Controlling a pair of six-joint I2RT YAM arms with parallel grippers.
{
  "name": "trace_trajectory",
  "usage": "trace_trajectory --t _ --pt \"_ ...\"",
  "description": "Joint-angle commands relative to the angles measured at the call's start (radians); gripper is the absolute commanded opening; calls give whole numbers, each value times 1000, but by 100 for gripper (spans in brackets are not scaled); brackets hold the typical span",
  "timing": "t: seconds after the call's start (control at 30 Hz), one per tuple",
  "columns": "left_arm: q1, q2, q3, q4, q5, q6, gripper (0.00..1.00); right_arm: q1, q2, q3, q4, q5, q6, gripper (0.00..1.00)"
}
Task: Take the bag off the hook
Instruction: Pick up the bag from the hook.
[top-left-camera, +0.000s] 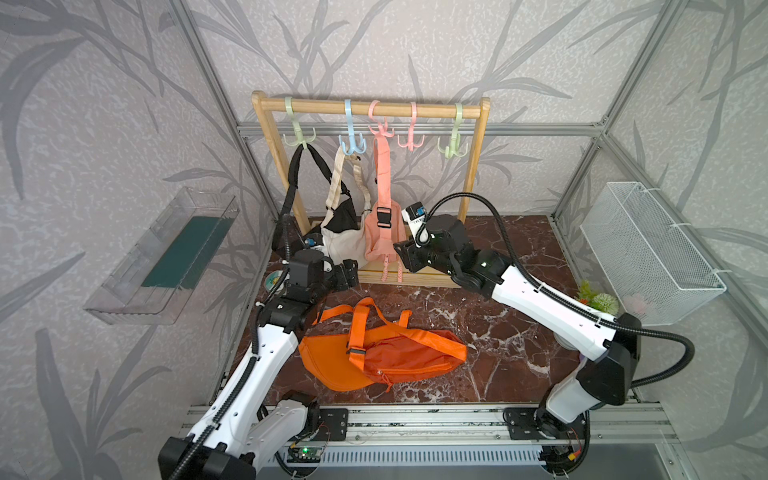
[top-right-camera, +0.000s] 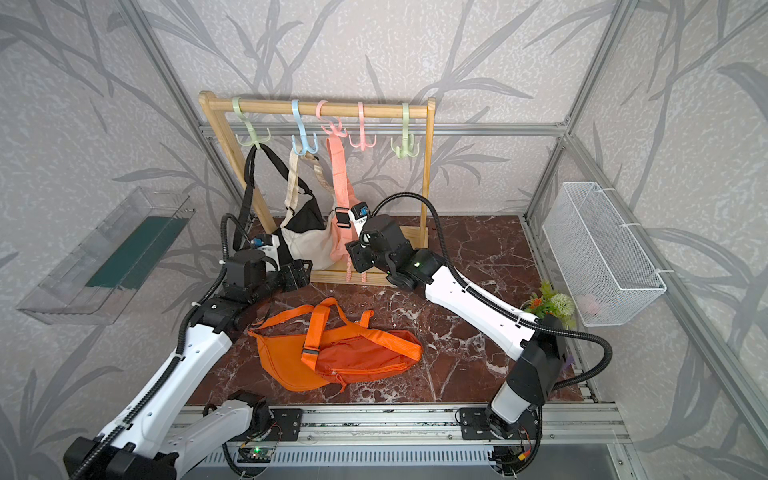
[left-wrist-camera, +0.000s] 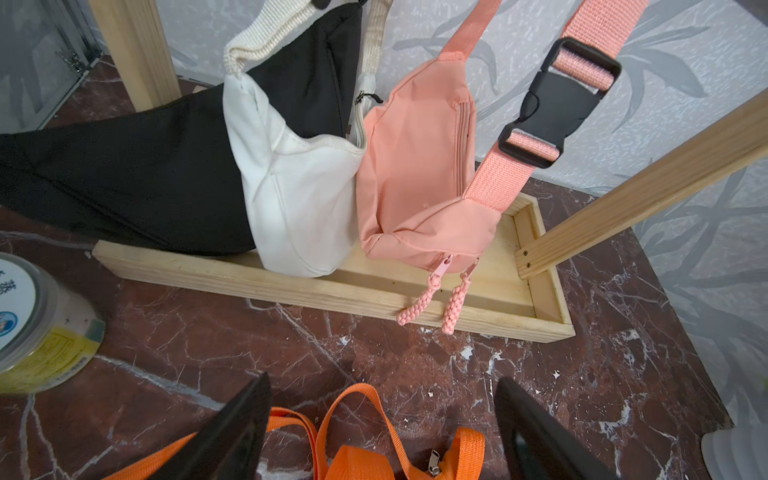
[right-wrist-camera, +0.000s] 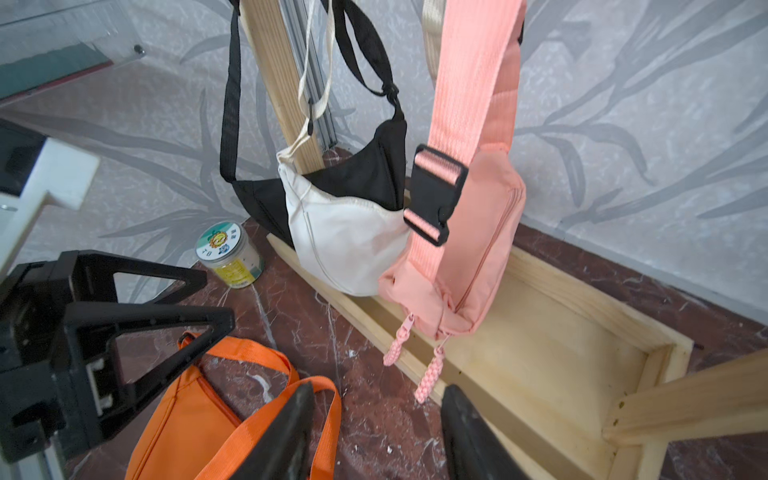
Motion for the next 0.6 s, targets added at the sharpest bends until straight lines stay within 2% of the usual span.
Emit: trace_trajectory --t 0.0,0.43,0.57 --pt "5 23 45 56 7 20 86 -5 41 48 66 43 -67 52" --pt "-10 164 123 135 23 38 84 -49 266 232 203 49 -74 53" --pt "-21 169 125 139 29 37 84 -52 344 321 233 95 -70 55"
